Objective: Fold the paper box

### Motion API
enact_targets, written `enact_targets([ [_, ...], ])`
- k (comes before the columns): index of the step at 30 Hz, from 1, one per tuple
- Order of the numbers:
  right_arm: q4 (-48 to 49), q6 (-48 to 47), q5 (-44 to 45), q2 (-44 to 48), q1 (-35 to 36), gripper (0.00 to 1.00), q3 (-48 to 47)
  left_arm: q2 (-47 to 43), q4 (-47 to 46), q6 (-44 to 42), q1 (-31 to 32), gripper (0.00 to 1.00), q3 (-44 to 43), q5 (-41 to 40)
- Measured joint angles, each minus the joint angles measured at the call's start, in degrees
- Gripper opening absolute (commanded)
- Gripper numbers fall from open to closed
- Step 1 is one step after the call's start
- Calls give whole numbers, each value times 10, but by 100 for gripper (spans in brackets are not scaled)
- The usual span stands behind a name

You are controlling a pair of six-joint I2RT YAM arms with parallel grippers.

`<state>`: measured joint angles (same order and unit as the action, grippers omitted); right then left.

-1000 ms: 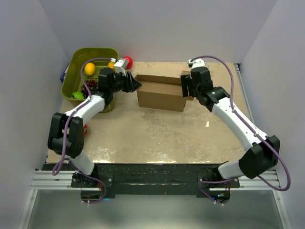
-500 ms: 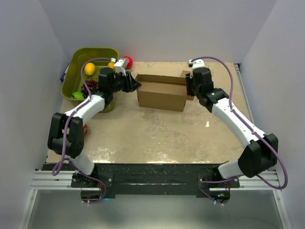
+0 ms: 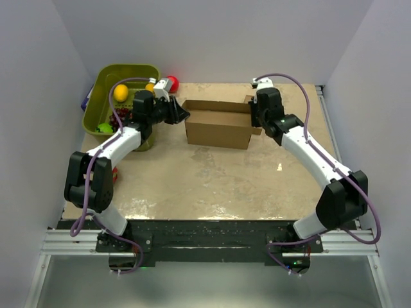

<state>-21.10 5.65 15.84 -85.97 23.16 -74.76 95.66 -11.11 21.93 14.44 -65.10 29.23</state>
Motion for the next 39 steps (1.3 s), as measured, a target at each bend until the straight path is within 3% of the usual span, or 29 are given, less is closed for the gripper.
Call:
enact_targets([
  [17,-51,35,14,-18,1,31,-38,0,16,-2,6,28,-8,-10],
  [21,-54,35,21,-16,1,23,-39,0,16,-2,7,28,-8,-10],
  [27,-55,34,29,-8,1,19,-39,0,18,-3,7,27,-10,-12],
  [34,-55,32,32,-3,1,1,-43,0,19,-4,8,26,-10,-12],
  [39,-55,35,28,-3,1,0,-43,0,19,-5,9,25,-10,-14],
])
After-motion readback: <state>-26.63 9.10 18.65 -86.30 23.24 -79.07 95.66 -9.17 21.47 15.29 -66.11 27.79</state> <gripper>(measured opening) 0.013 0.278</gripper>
